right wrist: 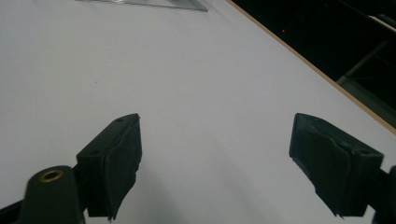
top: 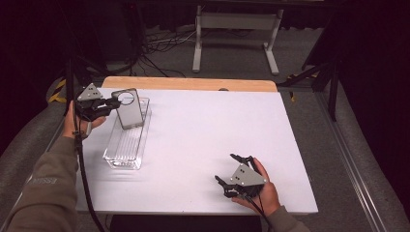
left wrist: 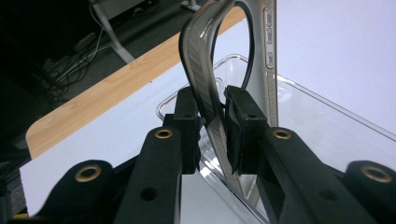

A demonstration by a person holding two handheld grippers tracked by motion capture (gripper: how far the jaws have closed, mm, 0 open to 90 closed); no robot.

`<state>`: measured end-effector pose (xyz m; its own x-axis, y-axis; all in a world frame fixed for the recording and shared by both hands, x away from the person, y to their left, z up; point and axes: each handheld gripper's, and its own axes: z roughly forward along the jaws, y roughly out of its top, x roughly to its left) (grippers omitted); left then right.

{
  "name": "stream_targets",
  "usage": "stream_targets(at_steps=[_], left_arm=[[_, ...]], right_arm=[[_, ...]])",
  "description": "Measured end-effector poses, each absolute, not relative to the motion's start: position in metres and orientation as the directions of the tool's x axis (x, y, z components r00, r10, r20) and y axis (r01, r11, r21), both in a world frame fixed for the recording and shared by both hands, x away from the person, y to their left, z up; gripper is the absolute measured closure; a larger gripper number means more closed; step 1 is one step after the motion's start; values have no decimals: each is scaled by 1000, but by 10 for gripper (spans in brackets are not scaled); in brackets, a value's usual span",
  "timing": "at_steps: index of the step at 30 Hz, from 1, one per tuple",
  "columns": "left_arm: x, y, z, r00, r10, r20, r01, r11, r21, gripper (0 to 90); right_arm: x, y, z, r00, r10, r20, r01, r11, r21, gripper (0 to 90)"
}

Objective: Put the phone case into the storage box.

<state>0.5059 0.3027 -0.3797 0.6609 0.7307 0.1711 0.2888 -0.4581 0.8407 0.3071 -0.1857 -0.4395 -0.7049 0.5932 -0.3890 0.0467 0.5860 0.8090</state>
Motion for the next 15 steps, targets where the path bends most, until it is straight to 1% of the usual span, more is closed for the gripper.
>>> stream_targets(at_steps=[5,6,7,10,12,15], left_arm=[[511,292,-383,645,744,176,256,-427,867,770],[514,288,-383,635,747,198,241,-435,867,777],[514,288,-383,635,747,198,241,-435,867,796],[521,281,-387,611,768,192,239,-410,880,815],[525,283,-391,605,779,162,249,-379,892,823],[527,284,-393,587,795,152,260,-363,895,829]], right_arm=[[307,-186,-440,-707,593,-386,48,585,810,181],[308,-186,-440,-707,593,-386,47,584,810,181],[308,-186,-440,-707,593,-386,47,584,810,181],[308,-187,-440,-709,591,-386,48,586,809,180],[308,-187,-440,-711,591,-381,50,583,811,180],[308,-188,-440,-710,593,-379,52,581,812,180]])
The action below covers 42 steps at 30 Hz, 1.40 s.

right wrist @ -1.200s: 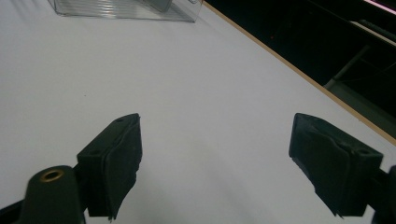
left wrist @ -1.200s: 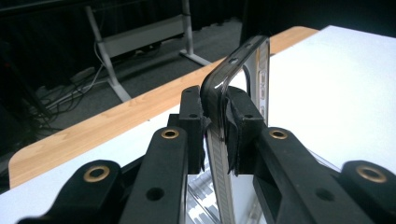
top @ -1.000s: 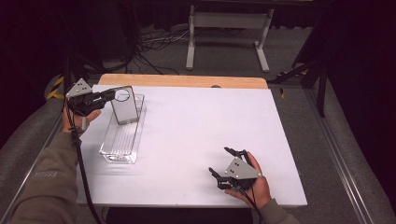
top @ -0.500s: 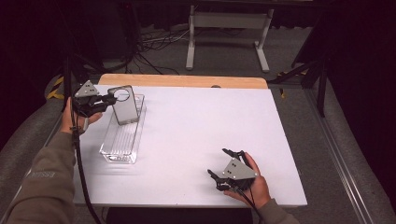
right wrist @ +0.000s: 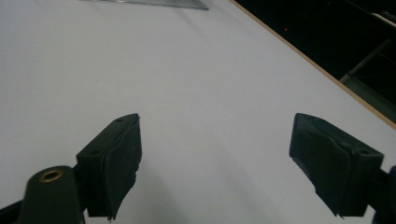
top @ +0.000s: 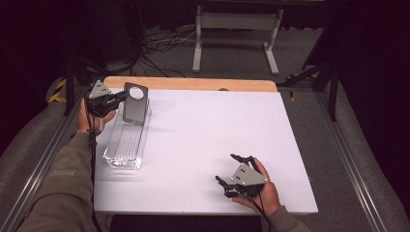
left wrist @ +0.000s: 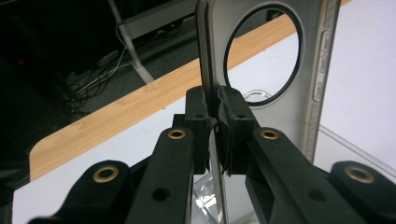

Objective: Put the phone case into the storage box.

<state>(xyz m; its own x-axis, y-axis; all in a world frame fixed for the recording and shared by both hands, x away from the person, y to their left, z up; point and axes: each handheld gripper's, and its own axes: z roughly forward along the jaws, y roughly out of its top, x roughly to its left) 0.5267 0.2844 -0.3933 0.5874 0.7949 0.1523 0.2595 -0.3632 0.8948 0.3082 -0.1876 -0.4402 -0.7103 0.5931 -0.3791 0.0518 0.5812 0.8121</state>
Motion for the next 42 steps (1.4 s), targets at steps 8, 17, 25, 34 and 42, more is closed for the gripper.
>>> stream_targets(at_steps=[8,17,25,34,42], left_arm=[[523,286,-399,494,864,95,313,-279,908,829],[523,294,-410,461,887,37,331,-211,920,816],[522,291,-410,458,887,54,328,-225,917,797],[516,294,-410,460,886,61,329,-233,915,772],[513,298,-407,471,880,68,323,-244,915,786]], right_arm=[[308,-187,-440,-718,587,-374,53,582,812,178],[308,-186,-440,-722,584,-372,53,582,811,178],[308,-186,-439,-717,589,-373,50,577,815,178],[307,-187,-437,-712,594,-374,44,569,821,178],[306,-187,-436,-711,596,-373,45,568,822,178]])
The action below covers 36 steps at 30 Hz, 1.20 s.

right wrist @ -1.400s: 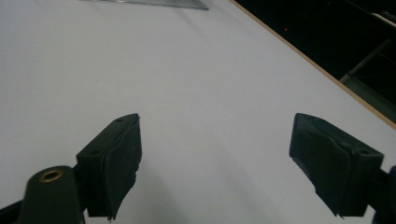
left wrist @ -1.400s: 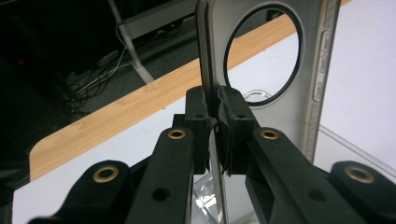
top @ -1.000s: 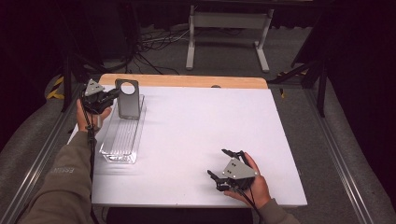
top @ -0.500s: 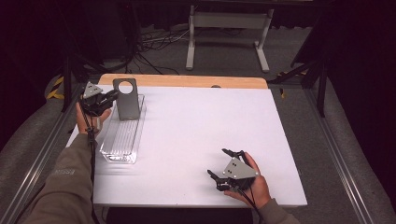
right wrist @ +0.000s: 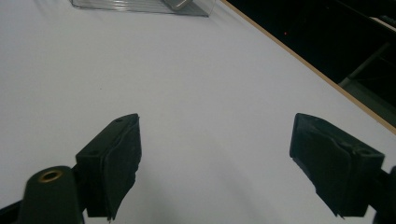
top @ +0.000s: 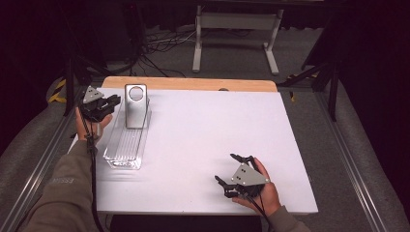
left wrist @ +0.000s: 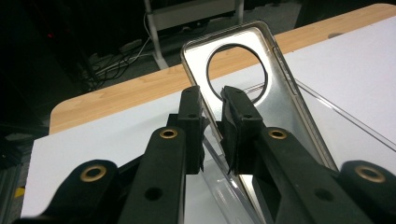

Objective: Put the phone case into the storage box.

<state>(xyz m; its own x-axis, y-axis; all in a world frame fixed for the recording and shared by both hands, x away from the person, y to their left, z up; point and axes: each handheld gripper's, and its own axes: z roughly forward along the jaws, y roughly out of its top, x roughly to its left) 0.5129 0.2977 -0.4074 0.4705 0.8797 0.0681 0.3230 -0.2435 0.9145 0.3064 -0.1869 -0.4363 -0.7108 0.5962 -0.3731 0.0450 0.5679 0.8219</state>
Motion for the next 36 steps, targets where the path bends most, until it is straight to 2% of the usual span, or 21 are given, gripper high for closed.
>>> stream_targets(at_steps=[21,36], left_arm=[[477,293,-388,544,827,138,221,-300,928,807],[446,287,-376,583,795,165,141,-299,944,767]], right_arm=[[305,-186,-435,-709,597,-376,37,564,825,178],[304,-187,-432,-702,607,-373,28,547,837,179]])
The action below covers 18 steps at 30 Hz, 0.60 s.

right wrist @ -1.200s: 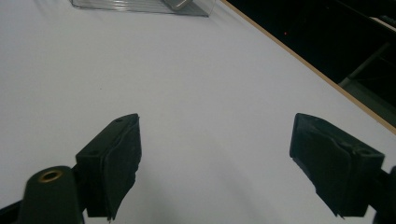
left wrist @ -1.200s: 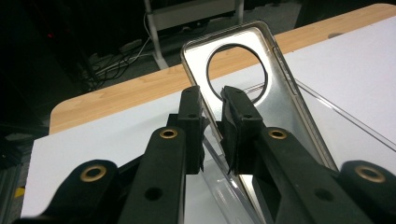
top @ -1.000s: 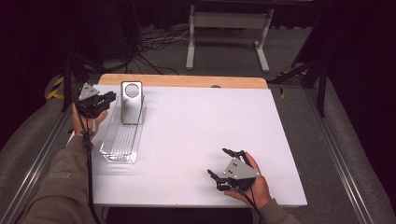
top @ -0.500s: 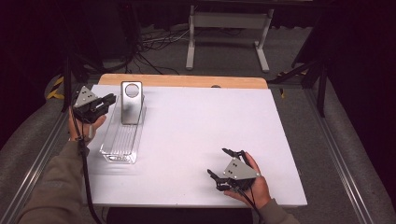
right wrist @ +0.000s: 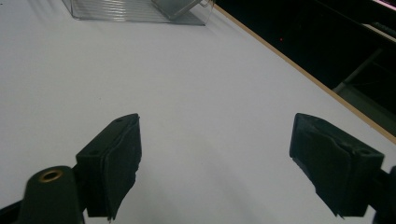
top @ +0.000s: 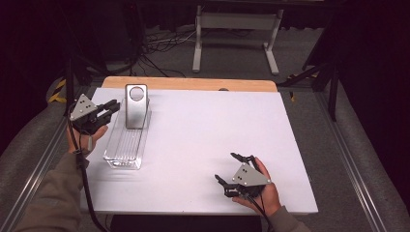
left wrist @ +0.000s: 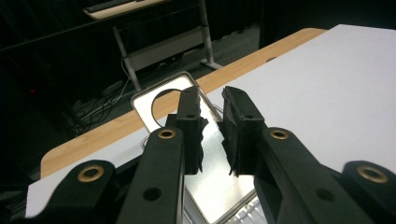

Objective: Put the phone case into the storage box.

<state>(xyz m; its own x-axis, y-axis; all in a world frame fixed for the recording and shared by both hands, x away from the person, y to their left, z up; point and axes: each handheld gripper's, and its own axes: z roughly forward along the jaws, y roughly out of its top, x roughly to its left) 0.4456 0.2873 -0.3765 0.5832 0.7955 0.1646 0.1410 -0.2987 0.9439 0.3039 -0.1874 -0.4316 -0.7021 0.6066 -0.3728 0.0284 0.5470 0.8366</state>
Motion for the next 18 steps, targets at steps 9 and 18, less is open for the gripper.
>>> stream_targets(at_steps=[9,18], left_arm=[[431,284,-376,599,779,185,109,-309,945,718],[416,281,-373,625,758,188,77,-299,951,641]], right_arm=[[304,-189,-430,-699,610,-372,23,539,842,179],[303,-189,-428,-694,620,-365,23,527,850,179]])
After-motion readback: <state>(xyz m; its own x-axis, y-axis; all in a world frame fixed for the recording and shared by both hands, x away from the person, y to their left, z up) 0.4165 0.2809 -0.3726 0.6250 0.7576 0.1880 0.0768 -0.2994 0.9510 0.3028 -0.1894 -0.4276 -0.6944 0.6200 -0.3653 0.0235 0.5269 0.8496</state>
